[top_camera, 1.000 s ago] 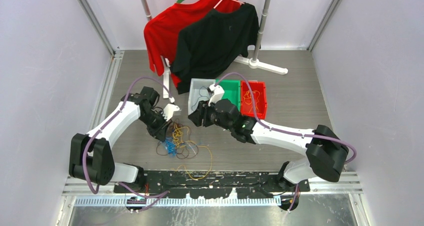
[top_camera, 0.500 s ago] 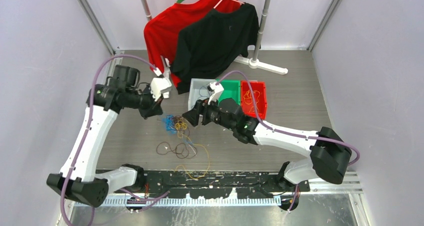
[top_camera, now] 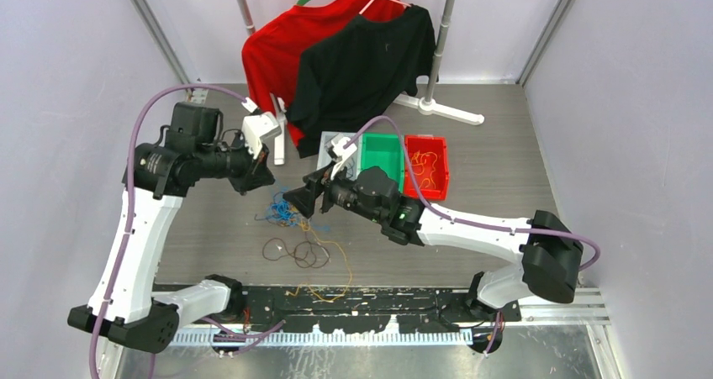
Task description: Untangle the cables
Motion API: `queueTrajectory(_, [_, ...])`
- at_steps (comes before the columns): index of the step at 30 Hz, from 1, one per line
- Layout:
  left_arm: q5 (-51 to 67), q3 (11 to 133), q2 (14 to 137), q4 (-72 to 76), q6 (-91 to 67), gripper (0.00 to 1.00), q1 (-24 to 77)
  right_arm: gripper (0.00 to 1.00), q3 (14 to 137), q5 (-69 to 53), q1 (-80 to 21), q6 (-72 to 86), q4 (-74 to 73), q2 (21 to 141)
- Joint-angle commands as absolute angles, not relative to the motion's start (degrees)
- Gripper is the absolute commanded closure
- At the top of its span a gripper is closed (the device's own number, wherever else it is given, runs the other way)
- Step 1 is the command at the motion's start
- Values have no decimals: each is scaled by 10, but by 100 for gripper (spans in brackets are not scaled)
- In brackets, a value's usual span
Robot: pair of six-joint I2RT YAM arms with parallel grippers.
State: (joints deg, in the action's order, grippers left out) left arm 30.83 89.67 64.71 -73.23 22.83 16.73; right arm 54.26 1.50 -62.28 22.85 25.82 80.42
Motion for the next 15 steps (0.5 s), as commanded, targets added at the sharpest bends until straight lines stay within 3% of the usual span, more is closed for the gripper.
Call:
queueTrajectory(1, [295,929,635,-729,192,100,178,24,566,29,-635,207,306,808])
queueTrajectory(15, [335,968,640,-740,151,100,192,27,617,129,-641,193,307,867])
